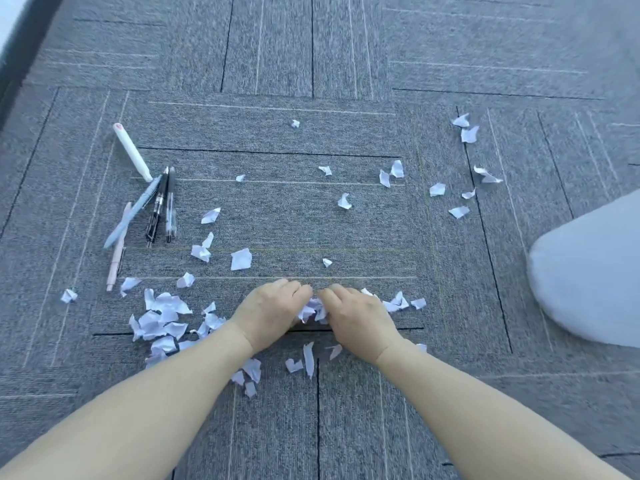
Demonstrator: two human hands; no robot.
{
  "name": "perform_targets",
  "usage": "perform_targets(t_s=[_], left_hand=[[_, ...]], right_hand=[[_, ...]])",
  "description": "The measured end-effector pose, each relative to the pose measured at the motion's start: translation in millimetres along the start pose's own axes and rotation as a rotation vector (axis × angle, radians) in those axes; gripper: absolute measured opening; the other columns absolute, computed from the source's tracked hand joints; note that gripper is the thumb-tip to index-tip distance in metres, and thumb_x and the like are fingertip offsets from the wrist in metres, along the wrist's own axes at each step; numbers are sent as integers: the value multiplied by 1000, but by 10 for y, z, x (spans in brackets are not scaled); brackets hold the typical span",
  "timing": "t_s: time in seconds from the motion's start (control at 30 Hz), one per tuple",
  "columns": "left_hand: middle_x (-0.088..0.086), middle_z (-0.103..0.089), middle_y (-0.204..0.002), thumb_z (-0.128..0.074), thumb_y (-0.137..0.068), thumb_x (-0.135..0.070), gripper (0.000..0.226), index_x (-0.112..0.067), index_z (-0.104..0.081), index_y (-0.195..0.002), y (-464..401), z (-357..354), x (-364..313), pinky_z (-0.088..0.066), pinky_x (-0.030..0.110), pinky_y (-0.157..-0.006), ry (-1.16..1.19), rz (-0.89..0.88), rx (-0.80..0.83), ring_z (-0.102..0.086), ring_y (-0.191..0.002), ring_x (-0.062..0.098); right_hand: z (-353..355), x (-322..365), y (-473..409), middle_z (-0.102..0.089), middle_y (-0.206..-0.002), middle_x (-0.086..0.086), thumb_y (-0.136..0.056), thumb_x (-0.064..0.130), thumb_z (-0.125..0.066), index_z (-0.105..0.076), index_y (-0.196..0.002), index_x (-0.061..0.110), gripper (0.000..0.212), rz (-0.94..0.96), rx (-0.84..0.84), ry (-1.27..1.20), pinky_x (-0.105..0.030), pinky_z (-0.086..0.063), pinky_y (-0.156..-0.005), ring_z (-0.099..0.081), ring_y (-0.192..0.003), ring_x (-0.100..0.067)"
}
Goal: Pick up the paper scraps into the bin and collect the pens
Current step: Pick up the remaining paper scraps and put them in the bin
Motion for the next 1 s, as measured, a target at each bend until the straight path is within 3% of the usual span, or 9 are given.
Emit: perform_targets(t_s=[0.1,0.2,0.43,0.57,0.63,0.73,0.87,0.93,1.0], left_hand=[[1,-54,-60,-76,-67,-6,35,-12,-44,-80,7,-5,-48,-39,27,-42,177,191,110,-57,-52,23],[-6,-51,-61,-57,-91,-24,19,-15,-44,-80,-197,269,-148,-34,27,-50,465,340,17,-52,-54,14],[-7,-46,-52,-61,-85,-25,20,-23,-47,-71,-1609,1741,-1029,-30,19,-46,761,82,-316,-39,-46,7],[-4,-43,-49,-61,-84,-23,26,-23,-43,-65,-2541,2290,-2023,-30,25,-46,883,-82,-328,-34,-47,12],[-2,-49,-52,-59,-84,-24,20,-15,-48,-70,-2884,2336,-2554,-36,29,-48,896,-146,-285,-41,-47,14],[7,-56,-57,-57,-85,-24,24,-13,-46,-68,-3250,2094,-3172,-42,31,-49,891,-189,-160,-58,-55,26],[9,-57,-62,-57,-86,-24,31,-16,-39,-62,-3485,1525,-3562,-37,29,-51,798,-140,56,-62,-63,29],[12,-64,-90,-56,-86,-34,19,-16,-53,-81,-3537,1303,-3666,-44,32,-66,637,-110,120,-60,-87,31],[8,-58,-119,-55,-82,-43,41,-21,-56,-116,-3534,1175,-3686,-48,39,-86,526,-83,229,-55,-106,29]], right_hand=[[73,-62,81,-57,-80,-3,-84,3,-58,-51,-90,12,14,-228,34,-217,-31,-36,-47,-56,-61,-28],[417,-218,135,-54,-77,-2,-93,4,-43,-46,-84,12,12,-443,-93,-577,-43,-41,-61,-51,-69,-27],[2443,-899,509,-50,-59,6,-93,8,-53,-56,-83,19,15,-499,-689,-577,-23,-34,-53,-41,-55,-11],[3501,-1482,1159,-54,-58,0,-94,28,-50,-59,-84,17,18,-635,-900,-503,-36,-45,-53,-53,-56,-26],[3777,-1790,1564,-57,-58,-1,-93,31,-48,-60,-83,18,20,-750,-947,-484,-33,-47,-48,-55,-50,-25],[3832,-2202,2091,-59,-57,2,-95,28,-48,-61,-77,22,23,-931,-926,-430,-23,-45,-42,-56,-47,-18],[3538,-2617,2443,-61,-63,-1,-89,24,-46,-57,-68,19,25,-1124,-723,-359,-33,-45,-56,-60,-67,-33],[3399,-2755,2582,-65,-76,-6,-86,27,-47,-62,-79,15,20,-1195,-603,-345,-35,-46,-63,-61,-79,-34],[3322,-2791,2669,-66,-108,-5,-86,35,-55,-64,-111,22,30,-1238,-513,-395,-38,-51,-79,-63,-97,-29]])
Point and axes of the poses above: each hand's wrist, its own y-axis away from the middle knuckle, its own z-axis out of the back of the hand, x = y × z, the point moved 7 cm from there along -y, towards the middle knuckle
